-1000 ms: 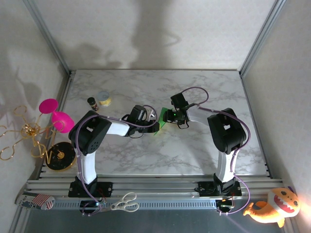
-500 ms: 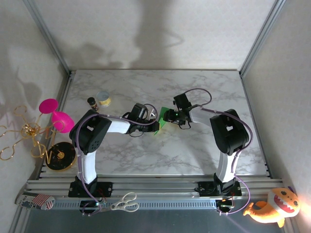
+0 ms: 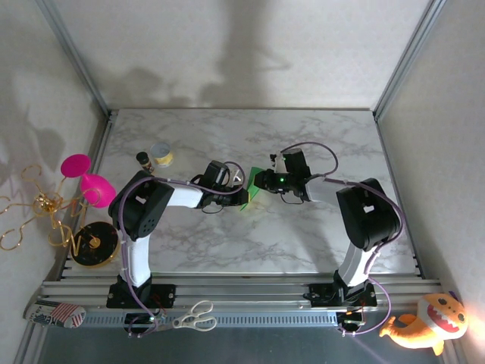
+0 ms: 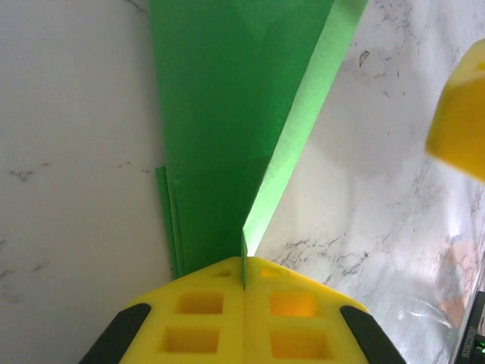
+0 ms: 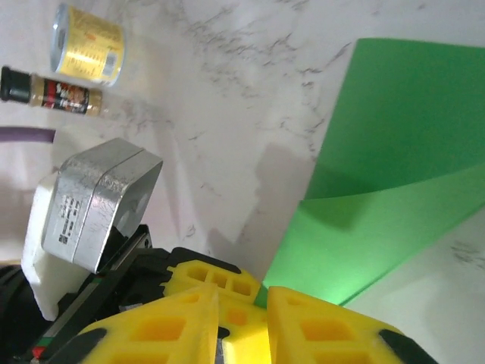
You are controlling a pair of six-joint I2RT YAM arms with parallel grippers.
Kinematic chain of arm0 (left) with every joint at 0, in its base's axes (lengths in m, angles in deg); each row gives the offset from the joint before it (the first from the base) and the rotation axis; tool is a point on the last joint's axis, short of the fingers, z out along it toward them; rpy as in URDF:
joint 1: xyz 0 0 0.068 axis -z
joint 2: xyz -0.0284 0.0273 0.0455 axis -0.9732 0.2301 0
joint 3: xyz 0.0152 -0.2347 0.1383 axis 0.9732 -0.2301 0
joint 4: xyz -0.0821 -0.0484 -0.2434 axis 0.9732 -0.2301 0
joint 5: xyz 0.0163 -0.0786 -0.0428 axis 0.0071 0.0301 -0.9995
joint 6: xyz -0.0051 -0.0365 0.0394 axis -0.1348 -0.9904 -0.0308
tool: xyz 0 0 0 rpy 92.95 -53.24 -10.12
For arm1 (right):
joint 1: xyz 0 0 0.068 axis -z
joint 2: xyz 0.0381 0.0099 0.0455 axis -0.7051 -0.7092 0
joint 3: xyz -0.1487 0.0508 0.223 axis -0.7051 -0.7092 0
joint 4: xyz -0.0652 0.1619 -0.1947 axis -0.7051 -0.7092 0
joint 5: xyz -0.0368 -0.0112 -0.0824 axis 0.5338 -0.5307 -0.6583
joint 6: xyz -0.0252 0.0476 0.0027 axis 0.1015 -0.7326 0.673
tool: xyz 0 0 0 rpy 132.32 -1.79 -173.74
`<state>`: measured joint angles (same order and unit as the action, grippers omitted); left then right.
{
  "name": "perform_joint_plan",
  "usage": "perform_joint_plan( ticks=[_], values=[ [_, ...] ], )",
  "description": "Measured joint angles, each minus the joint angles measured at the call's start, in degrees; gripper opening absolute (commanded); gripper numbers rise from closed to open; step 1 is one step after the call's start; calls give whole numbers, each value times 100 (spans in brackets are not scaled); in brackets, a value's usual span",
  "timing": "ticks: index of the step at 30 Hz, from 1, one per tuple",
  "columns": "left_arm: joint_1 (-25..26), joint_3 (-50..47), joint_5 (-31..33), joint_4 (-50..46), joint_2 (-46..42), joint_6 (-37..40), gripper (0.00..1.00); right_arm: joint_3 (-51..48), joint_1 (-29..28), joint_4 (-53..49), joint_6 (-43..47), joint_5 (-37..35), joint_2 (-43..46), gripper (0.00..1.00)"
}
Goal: Fold a paper plane with a square sheet of paper (pick it up from the middle)
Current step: Fifth fold the wing at the center of the table.
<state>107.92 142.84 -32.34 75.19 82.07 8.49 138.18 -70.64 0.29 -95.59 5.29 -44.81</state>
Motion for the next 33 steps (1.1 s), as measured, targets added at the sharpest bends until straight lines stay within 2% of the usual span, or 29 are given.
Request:
perform_joint_plan(
  ticks=[5, 23, 33],
  values=[
    [-22, 0, -37, 13, 7, -37, 0, 0, -13, 127, -24, 170, -295, 17],
    [-22, -17, -55, 59, 11, -81, 6, 72, -33, 157, 4, 205, -732, 18],
    [-26, -46, -72, 118, 11, -81, 7, 197, -33, 151, 105, 275, -905, 19]
  ],
)
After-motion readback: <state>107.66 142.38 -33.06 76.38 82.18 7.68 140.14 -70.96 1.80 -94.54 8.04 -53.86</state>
